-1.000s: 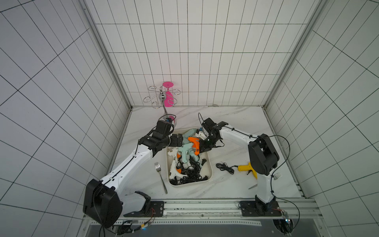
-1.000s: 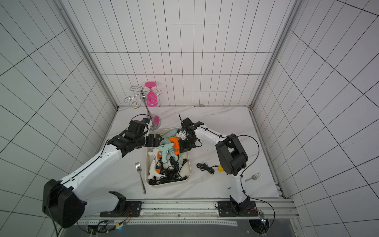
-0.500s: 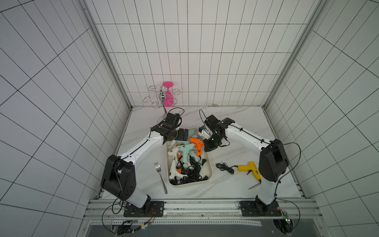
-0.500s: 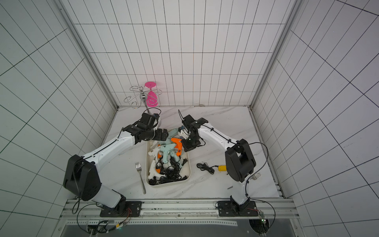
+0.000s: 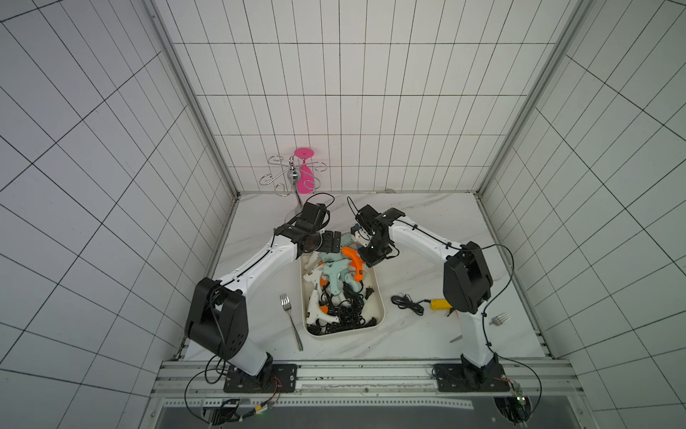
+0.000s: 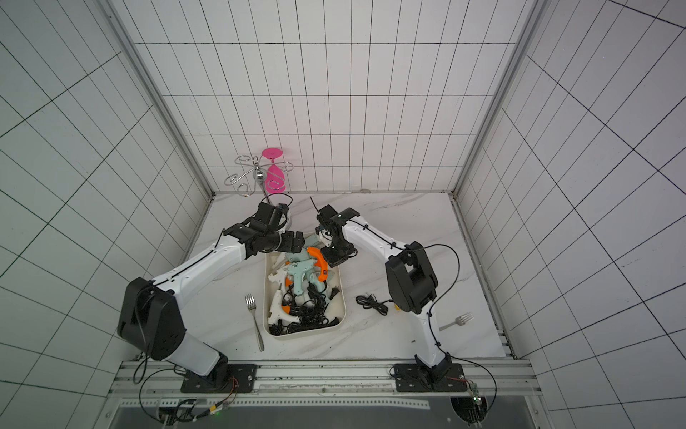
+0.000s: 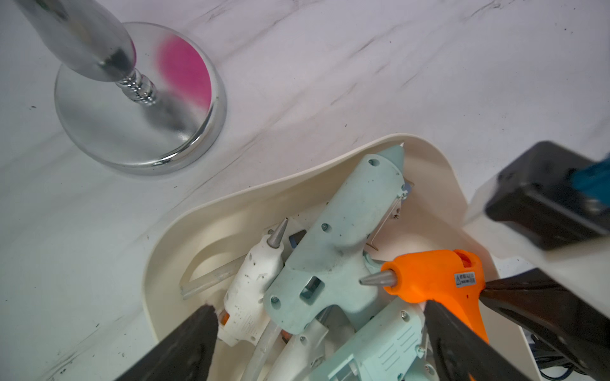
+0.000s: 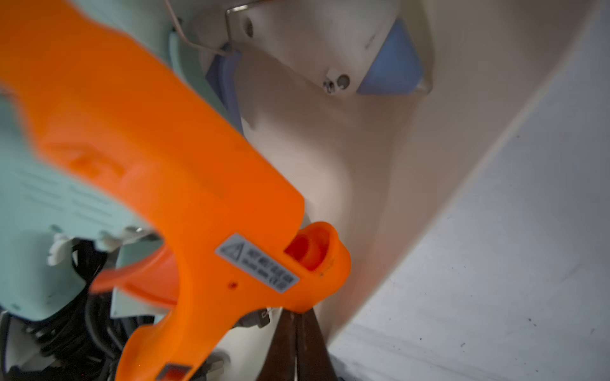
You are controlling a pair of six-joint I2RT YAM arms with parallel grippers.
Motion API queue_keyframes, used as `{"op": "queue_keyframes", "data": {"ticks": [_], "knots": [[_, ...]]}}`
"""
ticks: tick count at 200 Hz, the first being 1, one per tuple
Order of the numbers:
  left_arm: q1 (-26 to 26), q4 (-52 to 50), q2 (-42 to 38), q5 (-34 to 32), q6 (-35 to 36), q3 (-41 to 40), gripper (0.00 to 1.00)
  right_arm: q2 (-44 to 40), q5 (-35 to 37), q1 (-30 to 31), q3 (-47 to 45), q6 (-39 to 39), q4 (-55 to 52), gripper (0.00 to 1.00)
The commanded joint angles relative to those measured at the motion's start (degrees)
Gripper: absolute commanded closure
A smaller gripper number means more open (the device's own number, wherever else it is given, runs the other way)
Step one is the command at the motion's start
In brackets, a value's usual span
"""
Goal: Put the hot melt glue gun into the storage box
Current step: Adjust the hot melt adhesive gun in the storage box.
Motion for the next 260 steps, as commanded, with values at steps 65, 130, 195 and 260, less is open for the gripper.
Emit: {"op": "queue_keyframes", "data": {"ticks": [65, 130, 195, 260], "knots": [[-0.05, -1.15, -3.35, -1.94, 0.66, -3.72, 0.01, -0.58, 11.18, 4.74, 2.57, 1.57, -1.69, 0.92], [-0.76, 4.01, 3.0, 6.16, 0.51, -2.99, 0.02, -15.72, 3.2, 1.05, -10.74, 0.81, 7.15, 0.73], [-3.4, 5.87, 13.34, 4.2, -0.52, -3.93, 0.12, -7.92, -23.28, 1.75, -24.22, 10.47, 32.07, 0.75], [-5.03, 6.82, 9.79, 3.26, -4.54, -9.3, 0.18, -16.28, -11.79, 1.18, -33.24, 10.7, 29.76, 0.79]]}}
